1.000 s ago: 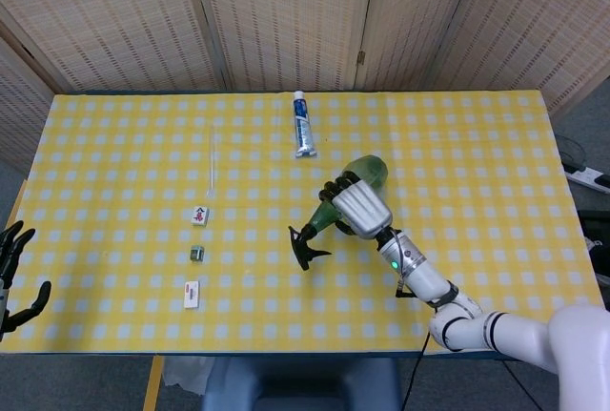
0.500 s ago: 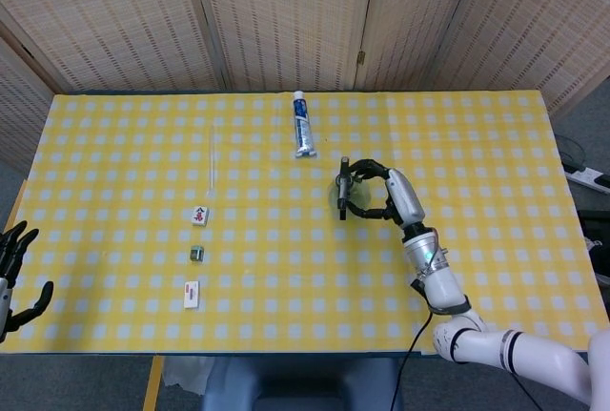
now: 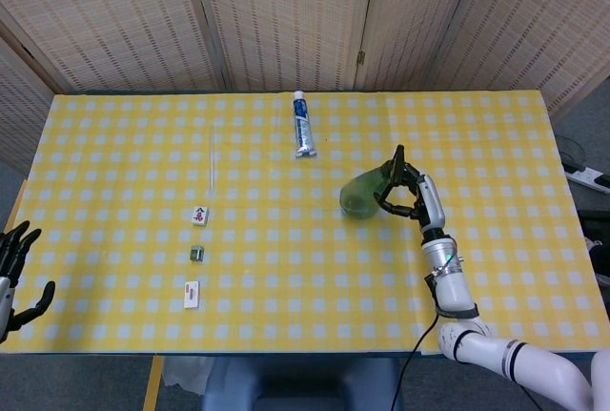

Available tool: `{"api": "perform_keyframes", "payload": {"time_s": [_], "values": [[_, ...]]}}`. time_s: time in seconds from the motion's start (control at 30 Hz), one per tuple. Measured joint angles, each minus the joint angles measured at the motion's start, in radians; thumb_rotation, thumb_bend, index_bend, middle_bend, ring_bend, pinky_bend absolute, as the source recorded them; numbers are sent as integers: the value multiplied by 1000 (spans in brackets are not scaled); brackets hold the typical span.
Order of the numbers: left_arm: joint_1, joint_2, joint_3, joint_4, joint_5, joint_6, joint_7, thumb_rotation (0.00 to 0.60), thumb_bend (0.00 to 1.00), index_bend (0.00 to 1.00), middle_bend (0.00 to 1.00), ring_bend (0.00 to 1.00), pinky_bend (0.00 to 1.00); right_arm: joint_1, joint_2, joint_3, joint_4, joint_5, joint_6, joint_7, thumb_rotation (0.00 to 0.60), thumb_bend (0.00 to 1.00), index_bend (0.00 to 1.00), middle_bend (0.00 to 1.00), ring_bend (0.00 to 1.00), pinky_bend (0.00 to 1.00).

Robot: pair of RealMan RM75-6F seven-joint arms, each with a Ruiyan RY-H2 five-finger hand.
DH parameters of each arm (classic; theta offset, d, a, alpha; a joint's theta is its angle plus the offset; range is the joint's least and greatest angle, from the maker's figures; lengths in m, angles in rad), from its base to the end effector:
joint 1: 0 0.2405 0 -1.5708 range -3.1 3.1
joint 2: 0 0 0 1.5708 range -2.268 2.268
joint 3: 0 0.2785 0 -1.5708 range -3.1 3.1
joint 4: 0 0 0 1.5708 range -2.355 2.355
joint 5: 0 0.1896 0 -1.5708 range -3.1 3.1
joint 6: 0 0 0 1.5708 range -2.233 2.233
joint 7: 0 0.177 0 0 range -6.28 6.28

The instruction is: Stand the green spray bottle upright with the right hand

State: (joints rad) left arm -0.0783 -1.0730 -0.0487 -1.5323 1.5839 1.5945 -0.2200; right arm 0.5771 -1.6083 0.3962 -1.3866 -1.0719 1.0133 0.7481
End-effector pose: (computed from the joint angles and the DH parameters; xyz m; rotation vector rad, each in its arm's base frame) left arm -0.3177 0.2112 0.2207 -1.3677 -0.8651 -1.0886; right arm -0.2075 -0.4024 0.0318 0.8234 -1.9173 1.7001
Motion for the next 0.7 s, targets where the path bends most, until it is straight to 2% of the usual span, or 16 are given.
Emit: {"api": "perform_keyframes", "payload": {"time_s": [0.23, 0.4, 0.6, 0.7], "values": [[-3, 0, 1, 0, -1, -8, 3, 600, 488, 0, 7, 22, 0, 13, 20, 30, -34, 78, -43, -87, 600, 315, 644, 510, 461, 339], [-5, 2, 4, 0, 1, -13, 0, 600, 489, 0, 7, 22, 0, 38, 47, 51, -67, 191, -95, -187, 600, 316, 645, 495, 440, 313], [-2, 4, 4, 1, 6, -2, -10, 600, 488, 0, 7, 22, 0, 57, 67, 67, -115, 245, -89, -300, 600, 316, 645, 489, 434, 307], [-2, 4, 5, 0, 8, -1, -8, 600, 488, 0, 7, 22, 0, 56, 70, 65, -122, 242, -88, -311, 600, 316, 568, 439, 400, 267]]}}
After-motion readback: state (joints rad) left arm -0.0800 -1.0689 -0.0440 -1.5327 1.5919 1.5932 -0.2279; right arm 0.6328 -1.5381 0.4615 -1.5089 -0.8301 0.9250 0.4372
